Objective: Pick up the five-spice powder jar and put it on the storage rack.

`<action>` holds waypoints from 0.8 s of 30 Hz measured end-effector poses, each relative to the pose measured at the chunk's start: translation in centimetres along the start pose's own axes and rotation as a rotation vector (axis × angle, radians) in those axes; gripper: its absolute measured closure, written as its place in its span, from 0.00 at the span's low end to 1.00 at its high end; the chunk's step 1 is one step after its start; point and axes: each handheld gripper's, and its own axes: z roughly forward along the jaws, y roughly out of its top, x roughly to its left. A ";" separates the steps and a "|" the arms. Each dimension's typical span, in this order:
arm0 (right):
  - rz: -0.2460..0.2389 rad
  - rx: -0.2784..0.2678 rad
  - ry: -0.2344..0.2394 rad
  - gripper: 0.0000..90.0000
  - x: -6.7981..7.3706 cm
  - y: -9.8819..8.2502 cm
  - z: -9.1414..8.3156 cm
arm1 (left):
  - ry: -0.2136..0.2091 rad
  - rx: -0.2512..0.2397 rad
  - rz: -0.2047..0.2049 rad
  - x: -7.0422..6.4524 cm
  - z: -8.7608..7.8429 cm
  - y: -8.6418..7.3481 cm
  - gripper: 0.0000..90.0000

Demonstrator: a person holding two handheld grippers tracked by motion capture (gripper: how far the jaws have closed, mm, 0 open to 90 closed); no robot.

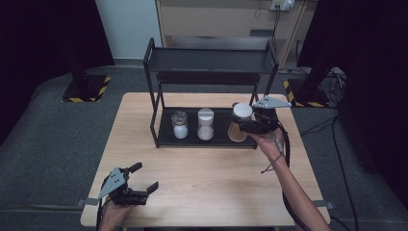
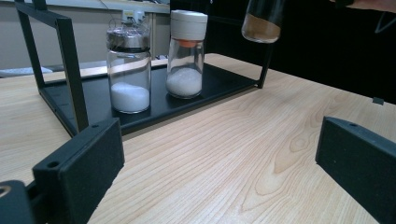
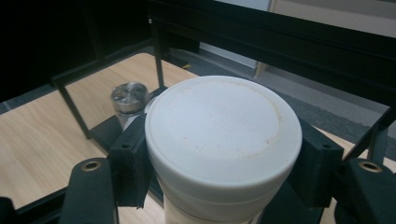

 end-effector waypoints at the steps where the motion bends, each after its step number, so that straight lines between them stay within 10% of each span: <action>1: -0.002 0.002 -0.010 0.38 0.1 0.1 0.2 | 0.000 0.000 0.000 0.0 0.0 0.0 0.00; 24: 0.036 0.031 -0.130 0.38 0.1 -0.3 4.9 | 0.000 -0.004 -0.008 0.1 -0.1 -0.1 0.00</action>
